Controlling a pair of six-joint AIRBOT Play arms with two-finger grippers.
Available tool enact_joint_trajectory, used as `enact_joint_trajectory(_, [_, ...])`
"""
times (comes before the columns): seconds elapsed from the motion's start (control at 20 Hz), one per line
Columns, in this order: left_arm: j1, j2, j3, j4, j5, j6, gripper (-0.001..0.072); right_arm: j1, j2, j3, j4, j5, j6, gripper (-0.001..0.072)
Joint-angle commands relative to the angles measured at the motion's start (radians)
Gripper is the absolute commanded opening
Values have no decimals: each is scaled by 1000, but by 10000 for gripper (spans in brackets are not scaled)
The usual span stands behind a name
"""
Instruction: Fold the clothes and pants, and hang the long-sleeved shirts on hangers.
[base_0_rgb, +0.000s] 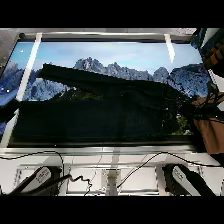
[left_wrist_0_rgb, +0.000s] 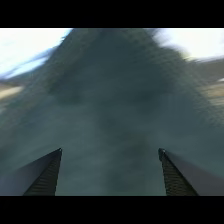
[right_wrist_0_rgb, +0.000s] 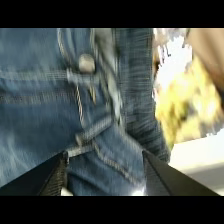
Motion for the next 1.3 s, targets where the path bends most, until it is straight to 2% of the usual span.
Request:
enact_joint_trajectory(0.0, [-162, -48, 52, -229, 168, 46, 619, 0, 0, 22, 5, -72, -1, 524])
enact_joint_trajectory(0.05, [-224, -88, 70, -229, 220, 34, 585, 0, 0, 22, 5, -77, -1, 524])
enact_joint_trajectory(0.2, [-388, -280, 181, -227, 354, -56, 583, 0, -1, 22, 4, -90, -1, 525])
enact_joint_trajectory(0.35, [-443, -533, 371, -218, 296, -195, 576, 0, -1, 22, 0, -111, -1, 525])
enact_joint_trajectory(0.5, [-468, -692, 505, -218, 256, -199, 576, 0, -1, 22, -3, -122, -1, 524])
enact_joint_trajectory(0.65, [-468, -764, 559, -218, 261, -203, 528, 0, -1, 23, -2, -150, -1, 524])
enact_joint_trajectory(0.75, [-468, -789, 580, -217, 276, -202, 528, 0, -1, 22, -1, -161, 0, 523])
enact_joint_trajectory(0.85, [-469, -812, 594, -217, 291, -202, 477, 0, -1, 23, 2, -166, 3, 523])
enact_joint_trajectory(0.95, [-469, -831, 596, -217, 291, -202, 474, 0, 0, 23, 6, -167, 3, 523])
enact_joint_trajectory(1.05, [-468, -846, 596, -217, 303, -202, 354, 0, -1, 23, 6, -167, 3, 523])
enact_joint_trajectory(1.25, [-473, -856, 596, -218, 400, -202, 342, 0, -1, 22, 6, -169, 3, 523])
